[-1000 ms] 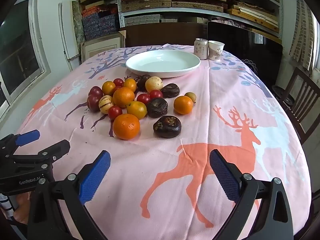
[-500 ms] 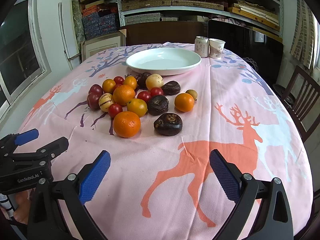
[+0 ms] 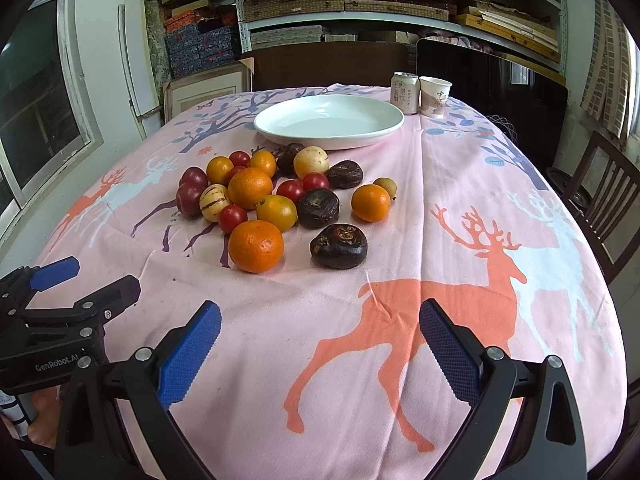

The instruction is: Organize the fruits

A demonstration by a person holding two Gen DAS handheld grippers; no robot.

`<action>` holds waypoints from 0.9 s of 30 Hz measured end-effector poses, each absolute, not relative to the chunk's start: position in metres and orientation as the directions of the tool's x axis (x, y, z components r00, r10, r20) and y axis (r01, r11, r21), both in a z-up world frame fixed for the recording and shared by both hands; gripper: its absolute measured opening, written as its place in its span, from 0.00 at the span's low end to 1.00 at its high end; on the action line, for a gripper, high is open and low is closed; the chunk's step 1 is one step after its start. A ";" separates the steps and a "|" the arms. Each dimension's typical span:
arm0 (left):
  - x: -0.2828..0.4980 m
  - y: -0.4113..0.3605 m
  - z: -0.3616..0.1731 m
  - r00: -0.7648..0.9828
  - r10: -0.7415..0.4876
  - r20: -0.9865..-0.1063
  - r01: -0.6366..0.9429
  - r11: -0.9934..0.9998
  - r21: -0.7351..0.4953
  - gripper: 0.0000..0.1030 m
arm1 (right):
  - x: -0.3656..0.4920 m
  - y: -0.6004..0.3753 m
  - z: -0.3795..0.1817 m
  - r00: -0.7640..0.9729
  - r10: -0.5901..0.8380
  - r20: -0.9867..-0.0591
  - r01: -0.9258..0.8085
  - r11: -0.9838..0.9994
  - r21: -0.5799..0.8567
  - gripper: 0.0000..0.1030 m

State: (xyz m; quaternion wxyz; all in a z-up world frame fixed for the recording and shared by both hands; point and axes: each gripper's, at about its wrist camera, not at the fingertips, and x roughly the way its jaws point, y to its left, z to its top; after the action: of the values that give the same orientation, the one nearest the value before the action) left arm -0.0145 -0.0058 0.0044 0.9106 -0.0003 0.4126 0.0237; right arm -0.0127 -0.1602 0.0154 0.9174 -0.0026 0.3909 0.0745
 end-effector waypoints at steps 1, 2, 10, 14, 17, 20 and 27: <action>-0.015 -0.005 0.004 0.658 0.042 -0.751 -0.043 0.999 0.019 0.96 | -0.013 -0.160 0.015 0.683 0.135 -0.718 -0.139 0.989 0.053 0.97; -0.015 -0.006 0.004 0.658 0.042 -0.752 -0.043 0.999 0.019 0.96 | -0.013 -0.160 0.015 0.683 0.135 -0.718 -0.139 0.989 0.053 0.97; -0.015 -0.007 0.003 0.655 0.040 -0.755 -0.040 0.999 0.019 0.96 | -0.012 -0.160 0.013 0.681 0.135 -0.720 -0.139 0.989 0.054 0.97; -0.015 -0.007 0.002 0.655 0.039 -0.754 -0.037 0.999 0.019 0.96 | -0.012 -0.160 0.013 0.681 0.136 -0.720 -0.139 0.989 0.055 0.97; -0.015 -0.007 0.002 0.655 0.040 -0.755 -0.039 0.999 0.019 0.96 | -0.012 -0.159 0.012 0.680 0.136 -0.720 -0.140 0.989 0.054 0.97; -0.015 -0.007 0.002 0.654 0.040 -0.755 -0.042 0.999 0.017 0.96 | -0.013 -0.158 0.011 0.680 0.136 -0.721 -0.142 0.988 0.052 0.97; -0.014 -0.008 0.001 0.651 0.040 -0.758 -0.043 0.999 0.016 0.96 | -0.013 -0.157 0.011 0.678 0.136 -0.722 -0.143 0.988 0.053 0.97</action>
State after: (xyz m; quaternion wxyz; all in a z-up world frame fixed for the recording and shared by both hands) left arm -0.0137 -0.0077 0.0005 0.9085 -0.0018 0.4172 0.0227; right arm -0.0127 -0.1567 0.0108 0.9160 -0.0041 0.3938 0.0761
